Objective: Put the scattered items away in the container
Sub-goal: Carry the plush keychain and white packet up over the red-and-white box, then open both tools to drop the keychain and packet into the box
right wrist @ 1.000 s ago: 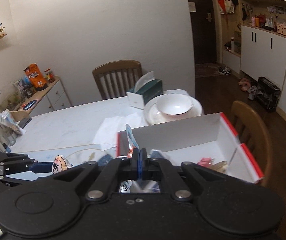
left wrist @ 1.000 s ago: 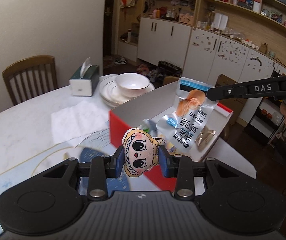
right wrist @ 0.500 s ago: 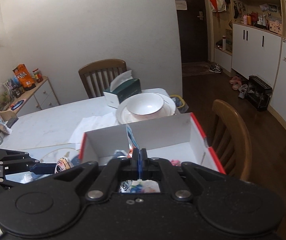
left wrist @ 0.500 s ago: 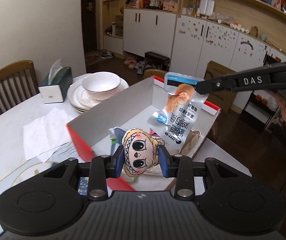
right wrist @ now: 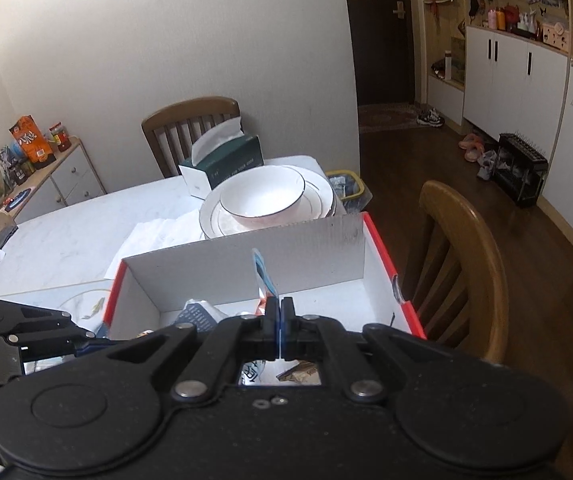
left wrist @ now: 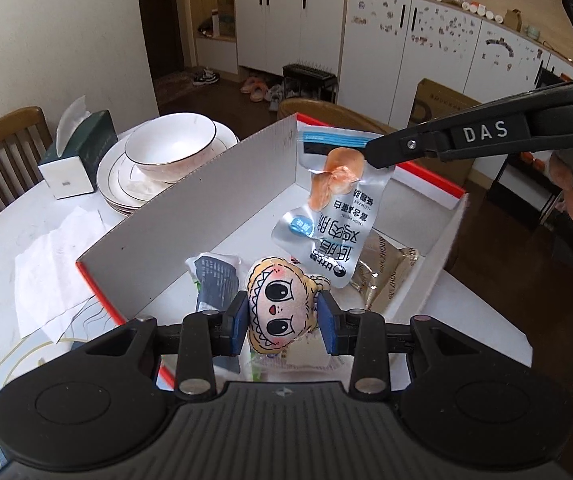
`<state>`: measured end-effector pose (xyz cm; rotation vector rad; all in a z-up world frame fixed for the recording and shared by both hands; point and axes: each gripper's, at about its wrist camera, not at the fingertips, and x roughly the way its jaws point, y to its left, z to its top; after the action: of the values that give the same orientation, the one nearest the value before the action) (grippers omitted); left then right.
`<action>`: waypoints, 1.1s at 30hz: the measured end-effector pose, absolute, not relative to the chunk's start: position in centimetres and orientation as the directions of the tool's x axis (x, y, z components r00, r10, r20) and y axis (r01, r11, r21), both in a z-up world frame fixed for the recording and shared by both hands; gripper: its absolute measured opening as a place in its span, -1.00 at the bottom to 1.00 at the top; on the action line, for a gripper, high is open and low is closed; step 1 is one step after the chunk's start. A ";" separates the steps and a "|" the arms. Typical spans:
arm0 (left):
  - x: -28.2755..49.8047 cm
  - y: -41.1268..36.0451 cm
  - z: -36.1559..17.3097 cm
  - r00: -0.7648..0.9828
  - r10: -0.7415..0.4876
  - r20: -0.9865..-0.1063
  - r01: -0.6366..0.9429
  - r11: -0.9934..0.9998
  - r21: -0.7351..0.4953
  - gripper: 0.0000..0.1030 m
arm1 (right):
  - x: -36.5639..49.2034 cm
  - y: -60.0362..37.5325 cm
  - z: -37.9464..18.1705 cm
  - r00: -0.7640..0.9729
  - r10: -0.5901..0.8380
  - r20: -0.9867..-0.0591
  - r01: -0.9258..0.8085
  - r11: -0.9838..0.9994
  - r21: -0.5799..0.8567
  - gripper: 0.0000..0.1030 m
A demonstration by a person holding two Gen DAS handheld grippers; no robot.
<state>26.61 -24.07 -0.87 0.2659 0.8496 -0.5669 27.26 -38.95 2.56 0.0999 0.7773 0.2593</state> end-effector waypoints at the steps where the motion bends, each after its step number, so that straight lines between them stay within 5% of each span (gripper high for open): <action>1: 27.0 -24.2 -1.1 0.525 -0.360 -0.771 0.569 0.822 0.004 -0.33 | 27.6 -38.9 2.3 0.678 0.266 -0.685 -0.192 0.964 0.185 -1.00; 30: 33.1 -24.7 -6.0 0.377 -0.268 -0.887 0.498 0.866 -0.050 -0.31 | 33.7 -39.3 -3.2 0.556 0.242 -0.795 -0.149 0.970 0.191 -0.99; 33: 33.7 -24.4 -6.0 0.378 -0.265 -0.887 0.470 0.880 -0.062 -0.29 | 34.0 -39.5 -3.7 0.541 0.217 -0.812 -0.137 0.976 0.170 -0.82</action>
<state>33.69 -24.42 -6.02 0.2140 1.0872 -0.4742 33.97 -39.45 -3.70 0.0900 0.9766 0.2106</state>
